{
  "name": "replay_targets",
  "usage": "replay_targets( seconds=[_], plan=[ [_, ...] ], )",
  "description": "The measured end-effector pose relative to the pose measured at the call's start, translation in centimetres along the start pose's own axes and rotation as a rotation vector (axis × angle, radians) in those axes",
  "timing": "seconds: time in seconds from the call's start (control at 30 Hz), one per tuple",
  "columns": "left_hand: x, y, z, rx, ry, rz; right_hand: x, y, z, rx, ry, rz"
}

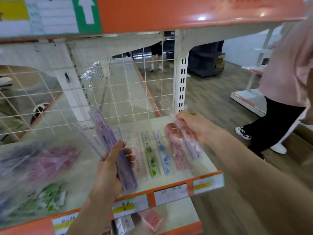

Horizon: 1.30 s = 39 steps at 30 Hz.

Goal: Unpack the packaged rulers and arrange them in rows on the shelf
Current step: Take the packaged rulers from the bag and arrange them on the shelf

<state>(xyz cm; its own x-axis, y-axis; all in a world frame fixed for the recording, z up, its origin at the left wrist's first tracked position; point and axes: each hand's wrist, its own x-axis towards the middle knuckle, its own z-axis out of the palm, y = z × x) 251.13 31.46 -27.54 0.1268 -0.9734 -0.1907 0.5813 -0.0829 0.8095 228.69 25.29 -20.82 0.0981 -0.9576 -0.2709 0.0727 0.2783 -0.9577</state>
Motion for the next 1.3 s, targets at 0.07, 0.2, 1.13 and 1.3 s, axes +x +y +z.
replay_targets(
  seconds=[0.07, 0.2, 1.13, 1.3],
  plan=[
    [0.1, 0.0, -0.1, 0.005, 0.002, 0.001, -0.1, 0.2, -0.2, -0.054, 0.033, -0.012],
    [0.0, 0.0, -0.1, 0.016, -0.006, -0.009, 0.1, 0.4, -0.9, -0.348, 0.139, -0.045],
    [0.1, 0.0, -0.4, 0.0, -0.052, -0.031, 1.4, 1.4, -0.4, -1.396, 0.283, -0.047],
    [0.1, 0.0, -0.5, -0.003, -0.052, -0.033, 1.3, 1.1, 0.6, -1.557, 0.284, -0.108]
  ],
)
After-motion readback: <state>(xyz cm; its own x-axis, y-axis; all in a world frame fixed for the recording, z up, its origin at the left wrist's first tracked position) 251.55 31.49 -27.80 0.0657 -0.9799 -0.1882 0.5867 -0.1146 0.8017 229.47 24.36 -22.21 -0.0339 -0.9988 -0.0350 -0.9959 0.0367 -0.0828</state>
